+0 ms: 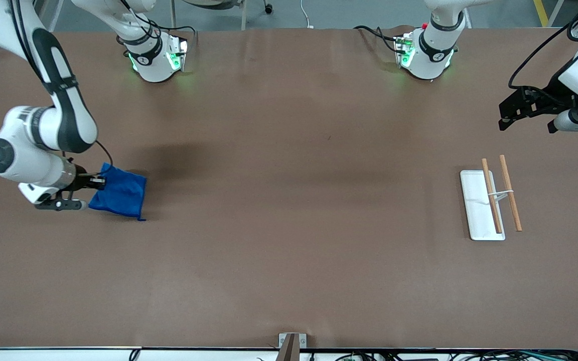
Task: Right arm passes towel to left arm to hang
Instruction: 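Lift the towel with the right gripper while the left gripper approaches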
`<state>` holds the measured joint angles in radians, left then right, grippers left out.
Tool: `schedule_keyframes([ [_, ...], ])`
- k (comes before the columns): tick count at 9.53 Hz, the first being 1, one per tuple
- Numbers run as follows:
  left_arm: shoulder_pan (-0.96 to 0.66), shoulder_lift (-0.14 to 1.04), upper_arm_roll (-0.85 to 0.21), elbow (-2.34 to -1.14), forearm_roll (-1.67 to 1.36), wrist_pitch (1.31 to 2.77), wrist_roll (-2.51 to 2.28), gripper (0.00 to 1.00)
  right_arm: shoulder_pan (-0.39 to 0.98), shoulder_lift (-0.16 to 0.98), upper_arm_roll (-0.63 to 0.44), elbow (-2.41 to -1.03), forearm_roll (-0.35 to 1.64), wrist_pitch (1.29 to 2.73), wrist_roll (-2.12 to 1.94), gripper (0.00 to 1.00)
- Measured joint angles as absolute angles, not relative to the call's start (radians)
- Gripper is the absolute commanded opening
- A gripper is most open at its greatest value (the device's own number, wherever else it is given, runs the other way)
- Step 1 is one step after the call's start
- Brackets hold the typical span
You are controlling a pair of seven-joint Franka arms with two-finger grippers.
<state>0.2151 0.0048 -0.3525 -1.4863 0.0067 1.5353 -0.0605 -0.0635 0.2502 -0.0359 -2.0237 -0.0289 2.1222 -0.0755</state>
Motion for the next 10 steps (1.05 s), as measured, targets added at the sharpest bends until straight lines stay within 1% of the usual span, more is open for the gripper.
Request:
schedule_keyframes([
  [1, 0.215, 0.005, -0.353, -1.486, 0.007, 1.536, -0.06, 1.0, -0.042, 0.232, -0.025, -1.964, -0.025, 2.034, -0.069, 0.0],
  [2, 0.215, 0.005, -0.353, -1.486, 0.007, 1.536, -0.06, 1.0, -0.025, 0.226, 0.008, -1.913, -0.022, 1.973, -0.046, 0.0],
  [4, 0.214, 0.005, -0.356, -1.486, 0.007, 1.536, -0.06, 1.0, -0.007, 0.226, 0.11, -1.859, -0.006, 1.946, 0.025, 0.0],
  [6, 0.212, 0.007, -0.366, -1.487, 0.006, 1.537, -0.06, 1.0, 0.002, 0.227, 0.183, -1.849, 0.177, 1.975, 0.042, 0.0],
  [7, 0.212, 0.008, -0.369, -1.489, -0.002, 1.536, -0.055, 1.0, 0.006, 0.228, 0.211, -1.847, 0.272, 2.016, 0.041, 0.0],
  [9, 0.212, 0.018, -0.372, -1.509, -0.131, 1.536, 0.025, 1.0, 0.016, 0.232, 0.287, -1.844, 0.48, 2.107, 0.041, 0.0],
  [10, 0.217, 0.048, -0.372, -1.524, -0.225, 1.548, 0.079, 1.0, 0.021, 0.233, 0.33, -1.843, 0.593, 2.148, 0.042, 0.0],
])
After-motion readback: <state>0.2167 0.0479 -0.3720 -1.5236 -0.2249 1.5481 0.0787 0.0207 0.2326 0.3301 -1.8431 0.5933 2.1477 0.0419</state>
